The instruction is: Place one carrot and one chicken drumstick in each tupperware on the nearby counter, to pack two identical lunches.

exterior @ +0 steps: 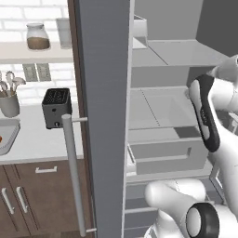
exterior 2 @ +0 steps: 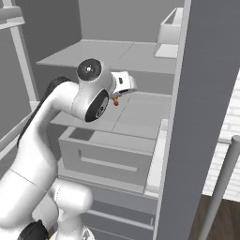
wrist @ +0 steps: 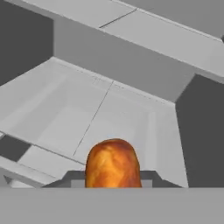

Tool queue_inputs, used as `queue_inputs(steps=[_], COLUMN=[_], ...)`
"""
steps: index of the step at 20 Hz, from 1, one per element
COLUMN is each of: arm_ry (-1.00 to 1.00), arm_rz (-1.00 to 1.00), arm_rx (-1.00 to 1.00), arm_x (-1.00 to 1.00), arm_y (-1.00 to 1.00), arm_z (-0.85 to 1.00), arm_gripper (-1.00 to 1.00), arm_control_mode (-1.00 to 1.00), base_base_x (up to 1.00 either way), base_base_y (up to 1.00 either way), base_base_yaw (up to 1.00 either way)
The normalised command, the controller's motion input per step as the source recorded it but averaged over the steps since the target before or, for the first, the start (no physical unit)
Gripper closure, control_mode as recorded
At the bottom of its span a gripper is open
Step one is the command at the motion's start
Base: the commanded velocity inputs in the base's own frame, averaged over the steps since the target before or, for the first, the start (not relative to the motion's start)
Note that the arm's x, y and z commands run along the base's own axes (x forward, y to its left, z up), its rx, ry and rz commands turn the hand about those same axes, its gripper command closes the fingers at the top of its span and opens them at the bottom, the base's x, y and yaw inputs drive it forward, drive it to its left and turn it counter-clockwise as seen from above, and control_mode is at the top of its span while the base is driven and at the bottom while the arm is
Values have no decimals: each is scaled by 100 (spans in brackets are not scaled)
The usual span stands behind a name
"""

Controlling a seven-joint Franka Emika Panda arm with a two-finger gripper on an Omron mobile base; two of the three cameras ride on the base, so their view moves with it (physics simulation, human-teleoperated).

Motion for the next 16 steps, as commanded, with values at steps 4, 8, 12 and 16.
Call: queue_inputs(steps=[4,8,12,16], arm_ry=[52,9,0,-7], arm_rz=[10,6,10,8], arm_rx=[-32,-9,0,0], arm_x=[-40,-9,-81,-91], arm_y=[6,7,-1,-2], arm_z=[-100,-32,-15,0], arm_gripper=[100,100,100,100], arm_control_mode=[-100,-100,-100,-100], base_base_x=[0,0,0,0], base_base_y=[0,0,0,0], base_base_yaw=[0,0,0,0])
